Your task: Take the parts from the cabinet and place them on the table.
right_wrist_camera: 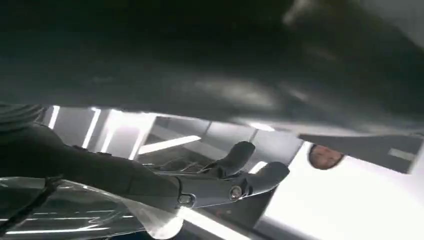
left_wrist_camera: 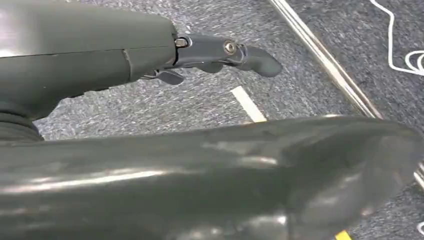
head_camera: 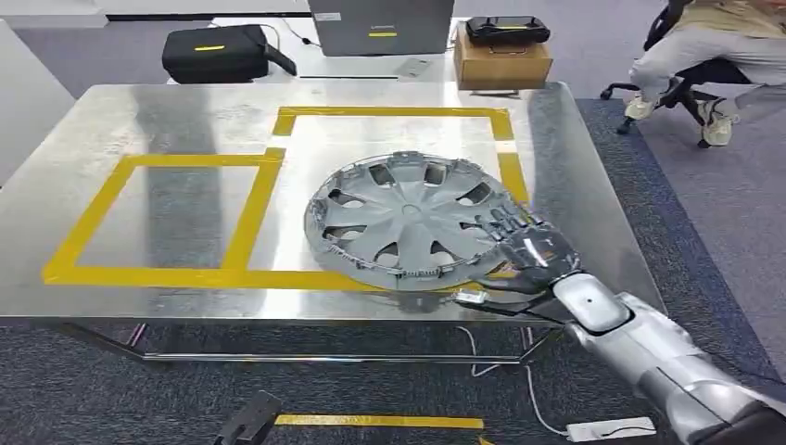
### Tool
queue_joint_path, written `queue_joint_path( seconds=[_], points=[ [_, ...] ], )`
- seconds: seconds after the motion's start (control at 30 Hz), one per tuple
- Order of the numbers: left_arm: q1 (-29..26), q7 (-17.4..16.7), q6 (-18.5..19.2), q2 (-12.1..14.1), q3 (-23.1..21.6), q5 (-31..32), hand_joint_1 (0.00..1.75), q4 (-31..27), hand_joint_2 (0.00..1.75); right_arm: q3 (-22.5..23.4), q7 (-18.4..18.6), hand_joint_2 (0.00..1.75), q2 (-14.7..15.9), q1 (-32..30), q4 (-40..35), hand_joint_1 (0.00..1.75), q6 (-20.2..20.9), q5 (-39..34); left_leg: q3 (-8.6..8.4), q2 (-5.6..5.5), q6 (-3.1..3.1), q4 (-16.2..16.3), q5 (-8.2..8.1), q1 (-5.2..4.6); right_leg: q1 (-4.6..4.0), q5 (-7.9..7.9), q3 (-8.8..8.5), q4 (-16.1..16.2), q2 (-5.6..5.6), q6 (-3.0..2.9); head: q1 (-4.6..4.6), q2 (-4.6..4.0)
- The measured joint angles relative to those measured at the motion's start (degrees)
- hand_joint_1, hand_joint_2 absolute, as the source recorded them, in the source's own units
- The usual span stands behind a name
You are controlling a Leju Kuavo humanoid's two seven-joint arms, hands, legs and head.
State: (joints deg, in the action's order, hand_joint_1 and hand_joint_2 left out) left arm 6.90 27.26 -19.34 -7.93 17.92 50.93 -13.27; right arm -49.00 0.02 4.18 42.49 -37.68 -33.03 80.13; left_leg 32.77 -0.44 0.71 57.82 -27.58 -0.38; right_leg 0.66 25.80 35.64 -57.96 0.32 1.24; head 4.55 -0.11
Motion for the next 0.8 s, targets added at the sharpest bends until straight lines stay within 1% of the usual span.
queue_joint_path(
  seconds=[0.1, 0.17, 0.2, 0.23, 0.27, 0.3, 0.33, 0.37, 0.4, 0.43, 0.5, 0.6, 0.63, 0.7, 0.73, 0.77, 0.8],
  points=[
    [-0.05, 0.35, -0.17, 0.0, 0.46, -0.63, 0.0, 0.02, 0.0, 1.68, 0.48, 0.0, 5.16, 0.12, -2.82, 0.0, 1.42, 0.61, 0.01, -0.01, 0.03, 0.04, -0.02, -0.02, 0.02, -0.01, -0.01, 0.01, 0.01, 0.02, -0.02, 0.0],
    [-0.08, 0.68, -0.48, 0.0, 0.98, -1.22, 0.0, 0.02, 0.0, 3.23, 0.3, 0.0, 9.96, 0.01, -6.04, 0.0, 2.62, -0.02, -0.01, -0.01, 0.07, 0.14, -0.04, -0.04, 0.03, -0.04, 0.01, 0.04, -0.03, 0.1, 0.04, 0.0],
    [-0.08, 0.79, -0.61, -0.02, 1.05, -1.36, 0.0, 0.0, 0.0, 3.78, 0.02, 0.0, 11.85, -0.16, -7.15, 0.0, 3.0, -0.48, 0.04, -0.14, 0.09, 0.15, -0.05, -0.05, 0.03, 0.0, -0.03, 0.04, -0.21, 0.16, 0.0, 0.0],
    [-0.18, 0.94, -0.87, -0.04, 1.22, -1.77, 0.0, 0.02, 0.0, 5.27, -0.31, 0.0, 15.85, -0.55, -9.36, 0.0, 3.48, -1.6, 0.07, -0.4, 0.11, 0.18, -0.05, -0.05, 0.01, 0.05, -0.09, 0.04, -0.44, 0.23, -0.02, 0.0],
    [-0.32, 1.03, -0.98, -0.04, 1.42, -1.92, 0.0, 0.02, 0.0, 6.34, -0.68, 0.0, 17.97, -0.88, -10.67, 0.0, 3.72, -2.28, 0.07, -0.46, 0.14, 0.2, -0.07, -0.06, 0.02, 0.08, -0.12, 0.04, -0.53, 0.28, -0.02, 0.0],
    [-0.49, 1.18, -1.2, -0.04, 1.71, -2.32, 0.0, 0.02, 0.0, 8.08, -0.92, 0.0, 21.65, -1.54, -12.62, 0.0, 4.19, -3.21, 0.04, -0.46, 0.22, 0.24, -0.13, -0.06, 0.02, 0.09, -0.12, 0.06, -0.5, 0.29, -0.02, 0.0],
    [-0.55, 1.31, -1.31, -0.02, 2.05, -2.45, 0.0, 0.02, 0.0, 9.51, -0.98, 0.0, 24.64, -2.63, -14.64, 0.0, 4.67, -4.21, 0.03, -0.46, 0.3, 0.27, -0.18, -0.07, 0.02, 0.11, -0.19, 0.07, -0.49, 0.33, 0.02, 0.0],
    [-0.53, 1.42, -1.42, -0.04, 2.27, -2.65, 0.0, 0.02, 0.0, 10.85, -0.98, 0.0, 27.42, -4.21, -16.53, 0.0, 5.16, -5.21, 0.0, -0.47, 0.4, 0.32, -0.24, -0.08, 0.02, 0.16, -0.26, 0.09, -0.55, 0.41, 0.0, 0.0],
    [-0.55, 1.55, -1.51, -0.04, 2.51, -2.99, 0.0, 0.02, 0.0, 13.34, -1.09, 0.0, 31.69, -6.43, -19.46, 0.0, 5.81, -6.83, 0.01, -0.61, 0.48, 0.33, -0.3, -0.08, 0.03, 0.25, -0.37, 0.09, -0.7, 0.54, 0.0, 0.0],
    [-0.67, 1.62, -1.61, -0.02, 2.64, -3.08, 0.0, 0.02, 0.0, 15.48, -1.29, 0.0, 34.8, -8.38, -21.6, 0.0, 6.18, -7.91, 0.01, -0.69, 0.54, 0.33, -0.33, -0.07, 0.04, 0.27, -0.42, 0.09, -0.77, 0.55, -0.04, 0.0],
    [-0.94, 1.68, -1.81, 0.02, 3.06, -3.3, 0.0, 0.02, 0.0, 19.59, -2.01, 0.0, 39.52, -11.75, -25.45, 0.0, 6.82, -8.79, 0.02, -0.55, 0.67, 0.32, -0.45, -0.08, 0.09, 0.27, -0.42, 0.09, -0.51, 0.56, 0.0, 0.0],
    [-0.68, 1.75, -1.86, -0.07, 3.54, -3.43, 0.0, 0.02, 0.0, 23.3, -1.81, 0.0, 43.58, -15.23, -29.51, 0.0, 8.44, -8.06, -0.1, -0.15, 0.7, 0.33, -0.6, -0.08, 0.09, 0.31, -0.42, 0.12, -0.1, 0.61, 0.02, 0.0],
    [-0.59, 1.75, -1.88, -0.11, 3.58, -3.47, 0.0, 0.02, 0.0, 24.15, -1.35, 0.0, 44.7, -16.74, -30.38, 0.0, 8.83, -8.09, -0.23, -0.16, 0.71, 0.33, -0.6, -0.11, 0.09, 0.32, -0.43, 0.14, -0.13, 0.64, 0.02, 0.0],
    [-0.53, 1.86, -2.03, -0.18, 3.85, -3.8, 0.0, 0.02, 0.0, 27.59, 0.5, 0.0, 48.66, -22.43, -33.67, 0.0, 8.98, -9.42, -0.28, -0.44, 0.74, 0.37, -0.58, -0.15, 0.08, 0.43, -0.57, 0.17, -0.49, 0.8, -0.02, 0.0],
    [-0.64, 1.97, -2.12, -0.17, 3.93, -4.15, 0.0, 0.02, 0.0, 29.99, 1.25, 0.0, 50.38, -26.07, -35.24, 0.0, 8.9, -10.25, -0.28, -0.63, 0.75, 0.38, -0.58, -0.14, 0.08, 0.5, -0.67, 0.17, -0.66, 0.9, 0.0, 0.0],
    [-0.85, 2.16, -2.21, -0.17, 4.13, -4.33, 0.0, 0.02, 0.0, 33.8, 1.44, 0.0, 52.06, -30.65, -36.92, 0.0, 8.76, -11.08, -0.29, -0.75, 0.75, 0.38, -0.59, -0.14, 0.08, 0.54, -0.71, 0.17, -0.76, 0.91, 0.0, 0.0],
    [-1.02, 2.32, -2.38, -0.17, 4.37, -4.76, 0.0, 0.02, 0.0, 38.75, 0.8, 0.0, 52.86, -35.33, -38.85, 0.0, 8.74, -11.28, -0.29, -0.78, 0.78, 0.35, -0.62, -0.13, 0.07, 0.56, -0.79, 0.17, -0.8, 0.88, 0.02, 0.0]
  ],
)
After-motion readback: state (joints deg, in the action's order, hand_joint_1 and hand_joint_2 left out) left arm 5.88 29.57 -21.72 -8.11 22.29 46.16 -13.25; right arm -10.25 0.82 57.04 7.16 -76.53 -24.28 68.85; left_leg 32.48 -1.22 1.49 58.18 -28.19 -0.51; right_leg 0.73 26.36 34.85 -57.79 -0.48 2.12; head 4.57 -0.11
